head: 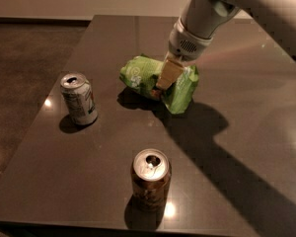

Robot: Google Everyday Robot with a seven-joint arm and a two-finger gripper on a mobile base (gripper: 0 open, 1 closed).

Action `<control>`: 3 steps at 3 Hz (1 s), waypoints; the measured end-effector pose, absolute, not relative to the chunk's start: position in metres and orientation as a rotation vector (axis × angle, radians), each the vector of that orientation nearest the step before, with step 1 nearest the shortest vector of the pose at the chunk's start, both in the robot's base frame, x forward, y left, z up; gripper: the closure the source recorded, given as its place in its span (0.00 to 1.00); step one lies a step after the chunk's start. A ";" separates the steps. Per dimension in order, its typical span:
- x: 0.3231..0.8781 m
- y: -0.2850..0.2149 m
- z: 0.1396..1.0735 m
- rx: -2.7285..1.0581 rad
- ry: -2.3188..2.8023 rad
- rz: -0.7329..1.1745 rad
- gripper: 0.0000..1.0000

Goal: Move green rice chip bag near 7up can

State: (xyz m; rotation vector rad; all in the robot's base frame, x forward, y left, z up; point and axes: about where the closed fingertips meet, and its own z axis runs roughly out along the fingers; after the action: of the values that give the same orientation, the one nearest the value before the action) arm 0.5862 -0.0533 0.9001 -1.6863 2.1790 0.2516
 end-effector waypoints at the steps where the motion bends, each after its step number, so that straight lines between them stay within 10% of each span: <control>1: 0.572 -0.035 0.905 -1.804 2.088 0.267 1.00; 2: 0.562 -0.020 0.905 -1.893 2.017 0.299 1.00; 3: 0.556 -0.002 0.894 -1.973 1.958 0.374 0.75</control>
Offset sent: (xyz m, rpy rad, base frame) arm -0.0368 0.0479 0.0055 0.0071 0.0066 0.2911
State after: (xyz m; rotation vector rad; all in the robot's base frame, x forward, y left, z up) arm 0.5557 -0.0024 0.8945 -1.9729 1.9583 0.3738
